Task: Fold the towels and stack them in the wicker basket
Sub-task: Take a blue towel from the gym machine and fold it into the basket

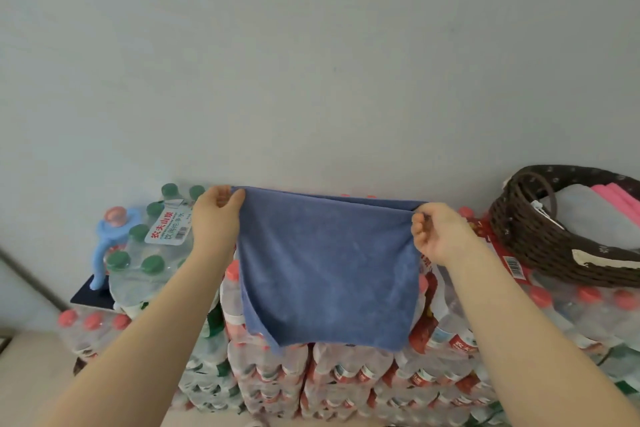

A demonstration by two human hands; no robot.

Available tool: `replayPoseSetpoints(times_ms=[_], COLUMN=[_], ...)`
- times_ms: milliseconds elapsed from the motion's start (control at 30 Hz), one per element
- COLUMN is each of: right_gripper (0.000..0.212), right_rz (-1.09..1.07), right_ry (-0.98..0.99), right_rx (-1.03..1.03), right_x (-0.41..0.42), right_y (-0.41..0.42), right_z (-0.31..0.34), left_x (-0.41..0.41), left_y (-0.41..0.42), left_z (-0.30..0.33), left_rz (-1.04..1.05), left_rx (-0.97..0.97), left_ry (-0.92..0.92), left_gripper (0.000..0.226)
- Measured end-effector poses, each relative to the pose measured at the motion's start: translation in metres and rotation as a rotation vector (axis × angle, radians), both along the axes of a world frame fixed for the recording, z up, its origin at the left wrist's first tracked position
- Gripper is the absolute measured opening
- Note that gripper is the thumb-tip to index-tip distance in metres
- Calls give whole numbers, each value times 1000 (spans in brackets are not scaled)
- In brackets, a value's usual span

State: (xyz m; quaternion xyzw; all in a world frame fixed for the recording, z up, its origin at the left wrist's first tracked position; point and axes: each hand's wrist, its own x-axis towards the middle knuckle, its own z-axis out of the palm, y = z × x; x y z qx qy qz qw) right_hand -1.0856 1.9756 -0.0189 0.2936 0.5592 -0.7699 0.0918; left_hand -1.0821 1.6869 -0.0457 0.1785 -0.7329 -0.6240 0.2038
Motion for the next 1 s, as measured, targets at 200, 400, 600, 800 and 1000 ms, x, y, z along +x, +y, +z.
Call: replayPoseSetpoints(times_ms=[200,400,600,800,1000], right_gripper=[39,14,12,29,49], right_rz=[-30,65,-22,-27,177], right_ry=[-1,87,138,226,245], right_rx=[-203,91,652,586,722], right_x=[-32,-72,-117,-130,-78], right_y=[-3,-20,-25,-39,-43], right_z=[-1,-15,-39,-58,-83], left_x=[-39,-86,-134,-151,-124], left_y=[-16,-32,-34,-35,-37], left_z=[-10,-22,-30,-47,-50], left_rz=[-78,-161,-177,-158,-198], left_rx=[1,-8,-184,-463,-305], left_ry=[-79,-196,-279,-346,-414], left_gripper=[7,13,25,21,52])
